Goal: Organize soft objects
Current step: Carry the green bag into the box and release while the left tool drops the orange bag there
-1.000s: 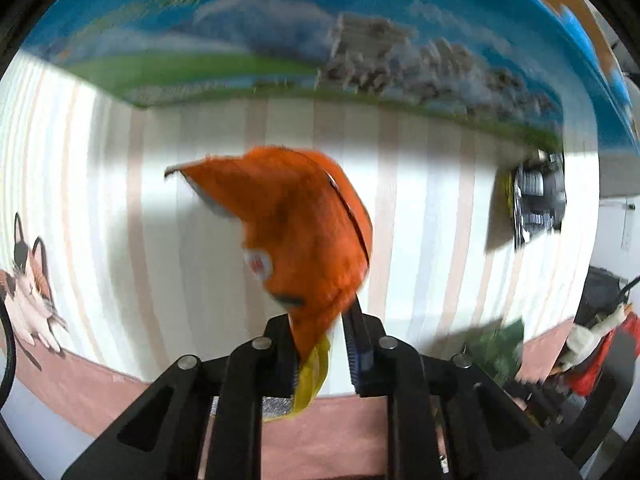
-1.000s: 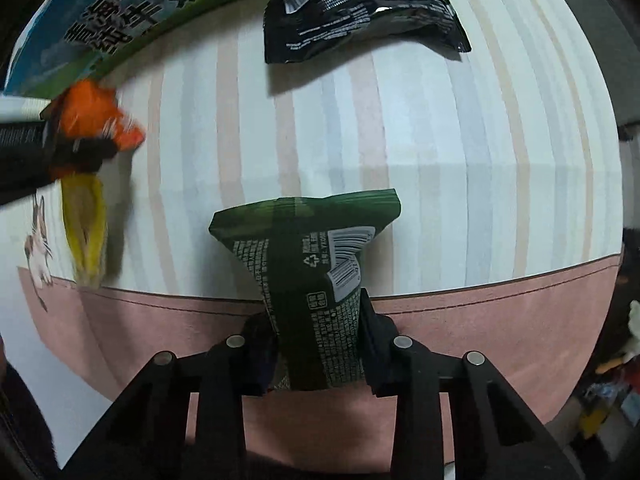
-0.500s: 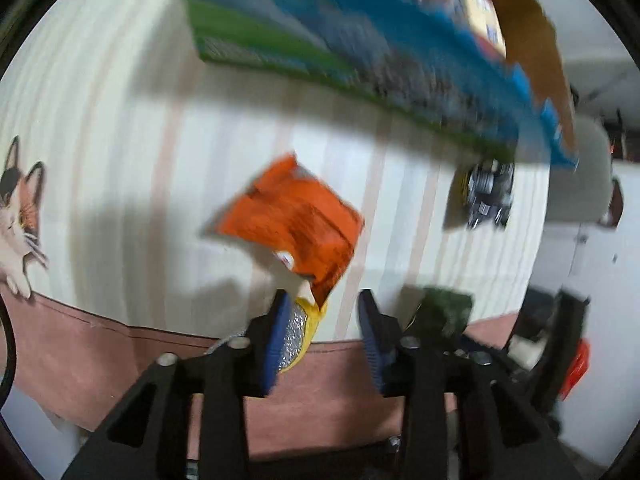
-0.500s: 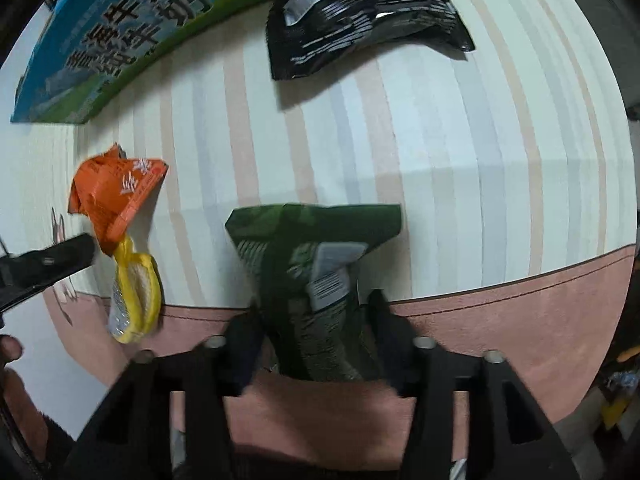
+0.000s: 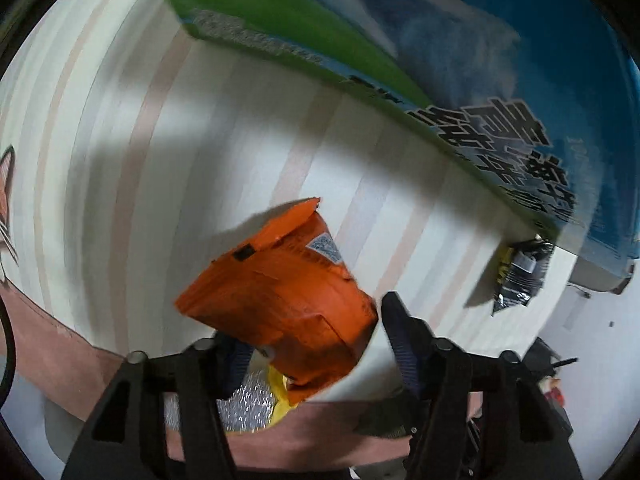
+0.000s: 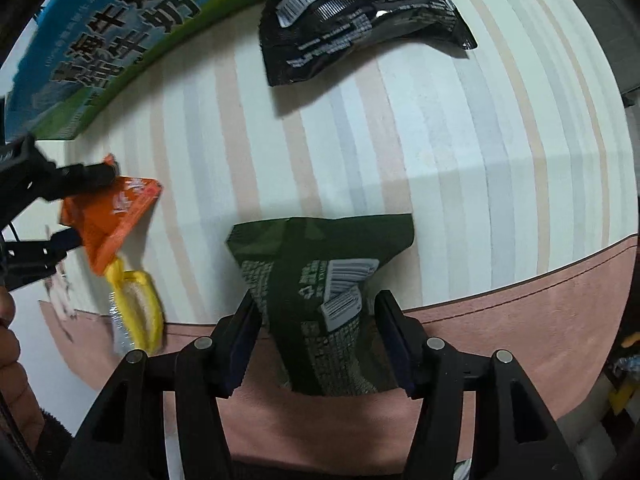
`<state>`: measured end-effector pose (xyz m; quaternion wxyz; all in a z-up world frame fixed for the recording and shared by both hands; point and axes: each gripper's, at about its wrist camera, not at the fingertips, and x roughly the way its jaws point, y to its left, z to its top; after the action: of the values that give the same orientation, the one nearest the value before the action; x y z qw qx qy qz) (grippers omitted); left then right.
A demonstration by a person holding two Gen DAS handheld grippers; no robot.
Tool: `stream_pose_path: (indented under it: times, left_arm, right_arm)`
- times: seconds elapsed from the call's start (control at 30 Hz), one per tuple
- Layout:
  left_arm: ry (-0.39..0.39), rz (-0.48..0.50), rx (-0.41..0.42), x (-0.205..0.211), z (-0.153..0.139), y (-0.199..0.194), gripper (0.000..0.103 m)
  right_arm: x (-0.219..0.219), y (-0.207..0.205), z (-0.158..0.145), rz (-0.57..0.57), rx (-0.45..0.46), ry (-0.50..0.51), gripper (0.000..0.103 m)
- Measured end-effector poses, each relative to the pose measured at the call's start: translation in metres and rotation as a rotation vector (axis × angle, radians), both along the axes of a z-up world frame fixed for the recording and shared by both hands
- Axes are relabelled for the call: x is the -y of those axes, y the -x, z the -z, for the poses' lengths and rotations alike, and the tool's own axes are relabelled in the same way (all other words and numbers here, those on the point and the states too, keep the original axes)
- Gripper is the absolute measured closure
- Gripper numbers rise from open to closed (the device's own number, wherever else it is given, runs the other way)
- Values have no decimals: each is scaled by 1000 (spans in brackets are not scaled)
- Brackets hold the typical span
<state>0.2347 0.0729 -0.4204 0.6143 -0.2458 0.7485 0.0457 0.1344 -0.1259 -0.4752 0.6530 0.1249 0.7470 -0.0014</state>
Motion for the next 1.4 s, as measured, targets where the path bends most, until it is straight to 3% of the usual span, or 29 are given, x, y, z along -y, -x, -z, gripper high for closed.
stream_pose_path:
  times: [0.1,0.23,0.33,0.43,0.5,0.6,0.7,0.8,0.93,1.17,1.4]
  left_arm:
    - [-64,68,51,11,-6,-1,57]
    - [-140,157,117,23,-26,6,59]
    - [-168,236,179,35,-58,15,59]
    - [-134,273,245,47,-98,19,59]
    - [-99,288,301,51,-132,15,59]
    - [-66,324,376,53,-182,-5,59]
    - [-55,339,407,40,-211,-36,59]
    - [-90,354,418,40,-214,-70,59]
    - [-72,337,340,21,-194,-119,59]
    - [6,312,181,10,-128,-171,59]
    - [80,288,60,10,-70,-183,59]
  right_arm:
    - [-6,1,5,-3,-5,30,64]
    - [-12,3,2,-36,8,45,70]
    - [-14,2,-13,-44,27,17,71]
    - [-20,-4,-46,-64,82,-18,71]
    - [-24,-13,-83,-80,137,-68,71]
    - [-32,-31,-134,-121,226,-98,71]
    - [-41,-61,-185,-162,313,-128,71]
    - [-52,-96,-212,-188,370,-121,71]
    - [-66,-148,-219,-206,400,-97,71]
    - [-92,-221,-172,-213,332,-52,71]
    - [-108,-243,-102,-233,222,-21,71]
